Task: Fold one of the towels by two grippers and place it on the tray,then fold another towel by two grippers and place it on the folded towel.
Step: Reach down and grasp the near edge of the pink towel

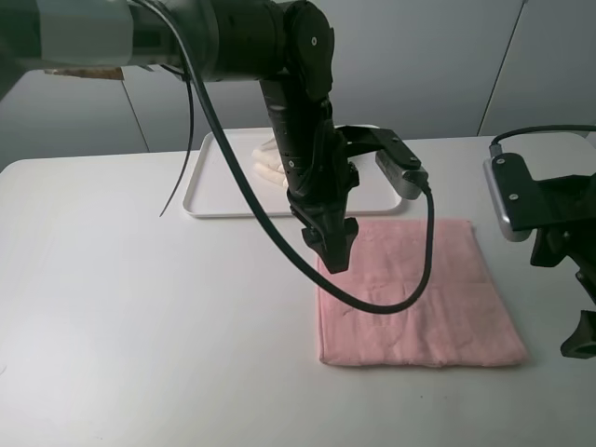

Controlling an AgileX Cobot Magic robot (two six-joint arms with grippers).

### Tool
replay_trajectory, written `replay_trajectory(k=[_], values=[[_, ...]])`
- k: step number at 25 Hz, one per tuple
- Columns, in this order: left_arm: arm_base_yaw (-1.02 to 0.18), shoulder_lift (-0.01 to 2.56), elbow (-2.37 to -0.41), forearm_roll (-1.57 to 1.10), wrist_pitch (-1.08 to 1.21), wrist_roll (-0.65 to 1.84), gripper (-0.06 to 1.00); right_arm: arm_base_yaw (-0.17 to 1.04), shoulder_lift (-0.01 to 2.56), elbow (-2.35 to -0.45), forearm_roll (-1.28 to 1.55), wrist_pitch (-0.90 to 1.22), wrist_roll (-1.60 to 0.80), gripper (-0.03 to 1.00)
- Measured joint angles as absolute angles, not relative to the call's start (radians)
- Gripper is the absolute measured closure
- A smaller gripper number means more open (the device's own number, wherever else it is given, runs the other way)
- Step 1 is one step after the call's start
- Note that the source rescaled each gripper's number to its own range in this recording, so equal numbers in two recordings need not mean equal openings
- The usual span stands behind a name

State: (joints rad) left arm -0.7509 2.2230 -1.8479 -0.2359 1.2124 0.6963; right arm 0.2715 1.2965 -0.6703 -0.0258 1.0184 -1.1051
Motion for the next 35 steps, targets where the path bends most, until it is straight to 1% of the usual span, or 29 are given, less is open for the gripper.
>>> replay_trajectory(k=[3, 6, 10, 16, 18, 22, 25, 28, 30, 32, 35], values=[[-0.681, 2.223, -1.848, -0.253, 1.212, 0.702, 0.08, 0.272, 1.297, -0.629, -0.046, 0.947, -1.107, -0.03], [-0.640, 2.223, -1.848, -0.301, 1.212, 0.721, 0.08, 0.272, 1.297, -0.620, -0.072, 0.913, -1.123, -0.03], [-0.637, 2.223, -1.848, -0.367, 1.212, 0.732, 0.08, 0.272, 1.297, -0.620, -0.079, 0.896, -1.126, -0.03], [-0.637, 2.223, -1.848, -0.358, 1.212, 0.736, 0.08, 0.272, 1.297, -0.614, 0.011, 0.854, -1.138, -0.03], [-0.634, 2.223, -1.848, -0.354, 1.212, 0.736, 0.08, 0.272, 1.297, -0.591, 0.014, 0.841, -1.149, -0.03], [-0.610, 2.223, -1.848, -0.371, 1.212, 0.747, 0.08, 0.272, 1.297, -0.481, 0.000, 0.770, -1.176, -0.03], [-0.545, 2.207, -1.796, -0.470, 1.211, 0.833, 0.08, 0.272, 1.274, -0.395, -0.033, 0.691, -1.218, -0.03], [-0.498, 2.153, -1.676, -0.521, 1.190, 0.954, 0.08, 0.272, 1.270, -0.352, -0.037, 0.631, -1.246, -0.03], [-0.501, 2.112, -1.588, -0.527, 1.126, 1.032, 0.08, 0.272, 1.288, -0.344, -0.039, 0.599, -1.257, -0.03], [-0.537, 2.078, -1.528, -0.523, 1.061, 1.081, 0.08, 0.272, 1.310, -0.344, -0.039, 0.579, -1.264, -0.03], [-0.622, 2.069, -1.495, -0.454, 1.001, 1.031, 0.08, 0.272, 1.328, -0.344, -0.039, 0.572, -1.264, -0.03]])
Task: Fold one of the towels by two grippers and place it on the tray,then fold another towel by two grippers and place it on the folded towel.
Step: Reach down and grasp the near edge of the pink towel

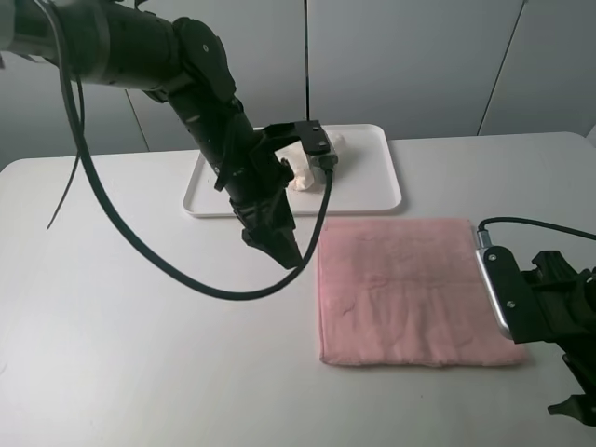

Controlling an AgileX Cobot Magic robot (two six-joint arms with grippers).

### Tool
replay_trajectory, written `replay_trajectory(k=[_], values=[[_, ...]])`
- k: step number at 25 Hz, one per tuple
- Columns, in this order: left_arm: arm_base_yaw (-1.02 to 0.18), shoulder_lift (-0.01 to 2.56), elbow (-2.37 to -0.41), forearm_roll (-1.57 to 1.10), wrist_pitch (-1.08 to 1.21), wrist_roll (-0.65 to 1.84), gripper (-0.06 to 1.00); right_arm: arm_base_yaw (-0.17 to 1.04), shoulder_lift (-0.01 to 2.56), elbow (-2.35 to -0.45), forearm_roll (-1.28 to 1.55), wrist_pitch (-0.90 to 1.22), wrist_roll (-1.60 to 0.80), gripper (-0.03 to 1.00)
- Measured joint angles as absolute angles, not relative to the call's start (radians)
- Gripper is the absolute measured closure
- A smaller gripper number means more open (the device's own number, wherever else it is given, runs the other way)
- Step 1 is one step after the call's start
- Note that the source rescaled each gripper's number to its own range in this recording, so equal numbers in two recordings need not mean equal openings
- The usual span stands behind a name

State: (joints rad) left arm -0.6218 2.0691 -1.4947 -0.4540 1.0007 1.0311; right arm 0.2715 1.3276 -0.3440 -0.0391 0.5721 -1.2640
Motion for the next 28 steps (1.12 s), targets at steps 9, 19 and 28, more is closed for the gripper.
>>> replay_trajectory(k=[9, 19, 28], values=[[-0.848, 2.074, -1.488, -0.235, 0.915, 0.914, 0.08, 0.272, 1.345, -0.344, -0.035, 0.572, -1.266, -0.03], [-0.968, 2.118, -1.478, -0.222, 0.905, 0.824, 0.08, 0.272, 1.345, -0.344, -0.053, 0.561, -1.195, -0.03], [-0.988, 2.173, -1.478, -0.194, 0.925, 0.757, 0.08, 0.272, 1.345, -0.344, -0.066, 0.545, -1.177, -0.03]])
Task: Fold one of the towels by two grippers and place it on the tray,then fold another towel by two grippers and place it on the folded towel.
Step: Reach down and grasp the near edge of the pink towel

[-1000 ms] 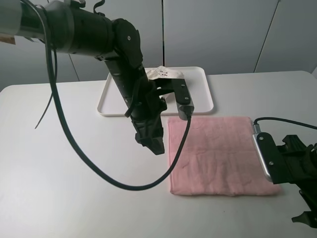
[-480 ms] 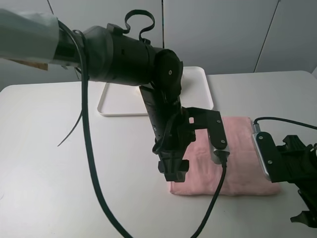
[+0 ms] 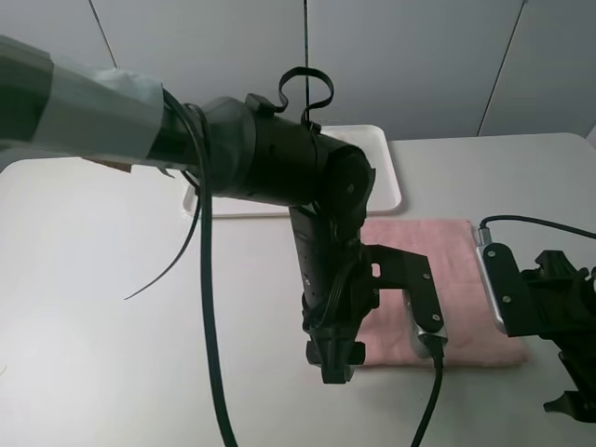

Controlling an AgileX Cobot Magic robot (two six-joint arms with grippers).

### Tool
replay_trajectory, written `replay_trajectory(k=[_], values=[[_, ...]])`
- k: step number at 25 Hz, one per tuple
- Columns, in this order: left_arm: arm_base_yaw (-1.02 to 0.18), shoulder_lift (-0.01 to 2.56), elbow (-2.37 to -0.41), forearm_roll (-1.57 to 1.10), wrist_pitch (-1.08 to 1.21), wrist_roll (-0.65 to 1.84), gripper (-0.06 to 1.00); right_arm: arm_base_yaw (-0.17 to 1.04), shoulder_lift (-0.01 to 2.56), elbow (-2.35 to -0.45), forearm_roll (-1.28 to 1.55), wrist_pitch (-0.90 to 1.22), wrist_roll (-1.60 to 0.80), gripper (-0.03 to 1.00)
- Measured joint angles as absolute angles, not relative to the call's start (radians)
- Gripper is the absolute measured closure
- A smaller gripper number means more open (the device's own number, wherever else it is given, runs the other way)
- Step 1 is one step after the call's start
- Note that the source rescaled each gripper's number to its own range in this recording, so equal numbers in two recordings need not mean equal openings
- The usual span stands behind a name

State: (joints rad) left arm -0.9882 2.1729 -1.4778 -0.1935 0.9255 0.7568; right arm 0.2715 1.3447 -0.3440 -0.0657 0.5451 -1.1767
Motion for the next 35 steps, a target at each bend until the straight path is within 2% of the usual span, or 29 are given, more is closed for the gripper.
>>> replay_trajectory(k=[10, 35], values=[[-1.052, 2.219, -1.478, -0.087, 0.941, 0.652, 0.08, 0.272, 1.350, -0.344, -0.067, 0.542, -1.173, -0.03], [-1.052, 2.222, -1.478, -0.073, 0.923, 0.631, 0.08, 0.272, 1.553, -0.344, -0.042, 0.432, -1.293, -0.03]])
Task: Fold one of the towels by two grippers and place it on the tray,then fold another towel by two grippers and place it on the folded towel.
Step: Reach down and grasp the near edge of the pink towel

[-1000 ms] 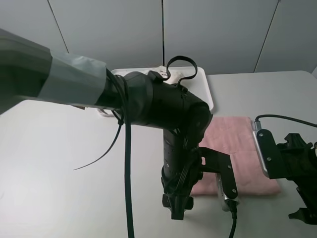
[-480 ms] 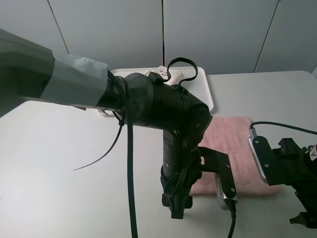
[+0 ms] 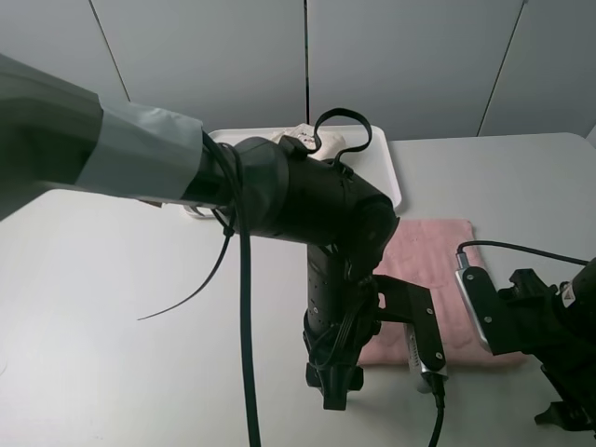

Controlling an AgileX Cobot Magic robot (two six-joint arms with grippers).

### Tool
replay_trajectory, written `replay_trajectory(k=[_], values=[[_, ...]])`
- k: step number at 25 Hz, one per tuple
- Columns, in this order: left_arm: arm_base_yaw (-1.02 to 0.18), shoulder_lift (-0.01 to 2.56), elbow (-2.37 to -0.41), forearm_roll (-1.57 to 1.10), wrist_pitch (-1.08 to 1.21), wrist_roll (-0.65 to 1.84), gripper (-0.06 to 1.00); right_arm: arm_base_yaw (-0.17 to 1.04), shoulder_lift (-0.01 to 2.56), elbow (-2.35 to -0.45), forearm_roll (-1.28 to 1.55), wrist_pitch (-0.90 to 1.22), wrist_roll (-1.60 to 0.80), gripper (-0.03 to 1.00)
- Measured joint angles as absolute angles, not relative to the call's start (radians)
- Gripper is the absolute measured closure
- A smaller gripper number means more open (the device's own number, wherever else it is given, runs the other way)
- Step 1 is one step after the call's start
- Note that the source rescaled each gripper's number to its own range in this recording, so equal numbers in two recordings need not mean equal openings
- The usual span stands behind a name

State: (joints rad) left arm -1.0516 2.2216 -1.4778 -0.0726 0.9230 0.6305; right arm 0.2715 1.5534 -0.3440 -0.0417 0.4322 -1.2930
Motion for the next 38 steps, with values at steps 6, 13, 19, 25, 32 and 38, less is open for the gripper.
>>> replay_trajectory(k=[6, 13, 19, 25, 32, 38], values=[[-1.052, 2.222, -1.478, -0.071, 0.919, 0.626, 0.08, 0.272, 1.581, -0.344, -0.045, 0.414, -1.293, -0.03], [-1.052, 2.222, -1.478, -0.070, 0.916, 0.626, 0.08, 0.272, 1.582, -0.344, -0.068, 0.392, -1.294, 0.45], [-1.052, 2.222, -1.478, -0.070, 0.916, 0.626, 0.08, 0.272, 1.585, -0.344, -0.078, 0.350, -1.294, 0.96], [-1.052, 2.222, -1.478, -0.060, 0.903, 0.598, 0.08, 0.272, 1.585, -0.344, -0.082, 0.348, -1.286, 0.96], [-1.052, 2.222, -1.478, 0.000, 0.894, 0.555, 0.08, 0.272, 1.585, -0.344, -0.082, 0.348, -1.253, 0.96], [-1.052, 2.222, -1.478, 0.000, 0.889, 0.549, 0.20, 0.272, 1.587, -0.344, -0.082, 0.348, -1.249, 0.96]])
